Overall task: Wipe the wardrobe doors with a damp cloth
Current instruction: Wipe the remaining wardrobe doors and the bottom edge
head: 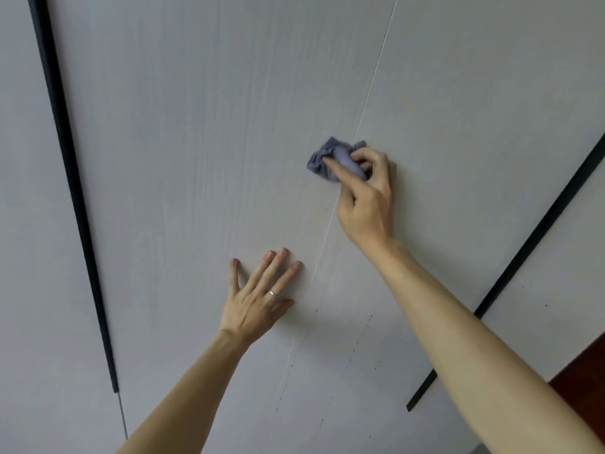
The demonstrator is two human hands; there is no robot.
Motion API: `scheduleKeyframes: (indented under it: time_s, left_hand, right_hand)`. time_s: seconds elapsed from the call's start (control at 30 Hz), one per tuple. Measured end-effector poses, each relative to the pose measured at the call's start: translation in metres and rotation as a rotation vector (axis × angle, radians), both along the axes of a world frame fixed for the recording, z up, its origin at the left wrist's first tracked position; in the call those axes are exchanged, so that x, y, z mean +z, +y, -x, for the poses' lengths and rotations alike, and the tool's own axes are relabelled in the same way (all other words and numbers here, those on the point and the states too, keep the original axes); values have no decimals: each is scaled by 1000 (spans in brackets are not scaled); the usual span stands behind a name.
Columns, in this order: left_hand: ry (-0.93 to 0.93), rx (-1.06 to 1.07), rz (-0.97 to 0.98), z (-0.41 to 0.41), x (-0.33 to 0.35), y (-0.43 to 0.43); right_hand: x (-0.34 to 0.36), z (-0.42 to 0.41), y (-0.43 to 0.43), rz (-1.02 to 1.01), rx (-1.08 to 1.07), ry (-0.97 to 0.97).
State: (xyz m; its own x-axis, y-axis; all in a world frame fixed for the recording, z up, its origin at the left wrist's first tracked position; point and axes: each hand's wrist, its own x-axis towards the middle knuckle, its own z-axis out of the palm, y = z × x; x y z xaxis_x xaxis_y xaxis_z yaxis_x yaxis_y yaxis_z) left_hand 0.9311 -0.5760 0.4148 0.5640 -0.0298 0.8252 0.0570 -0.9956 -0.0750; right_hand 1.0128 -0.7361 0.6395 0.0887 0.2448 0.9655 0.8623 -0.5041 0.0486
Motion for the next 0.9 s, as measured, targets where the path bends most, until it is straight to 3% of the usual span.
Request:
scheduleKeyframes:
  time_s: [0.07, 0.23, 0.3, 0.43, 0.5, 0.6, 0.67, 0.77, 0.87, 0.9]
  left_hand:
    - [-3, -1, -12, 9, -7, 11]
    - [19, 101, 1, 42, -17, 49]
    - [35, 131, -2, 53, -14, 61]
    - [87, 133, -4, 62, -9, 68]
    - [103, 135, -1, 62, -10, 67]
    - [137, 137, 11, 68, -15, 71]
    - [172, 148, 17, 76, -19, 77]
    - [189, 163, 35, 86, -26, 79]
    - [210, 146, 38, 85, -28, 66]
    - [207, 133, 30, 81, -26, 61]
  right_hand:
    - [-26, -5, 4, 71, 11, -21]
    - [-132, 8, -11, 471, 87, -42]
    - [-117, 17, 2, 443, 99, -43]
    - [-33, 27, 57, 118, 69, -25]
    - [-16, 34, 79, 75, 67, -18]
    - [-54, 40, 88, 192, 109, -5]
    - [-100, 41, 71, 394, 111, 23]
    - [-160, 41, 25, 690, 1, 320]
    - [-166, 35, -22, 675, -79, 367]
    - [-155, 31, -30, 583, -63, 356]
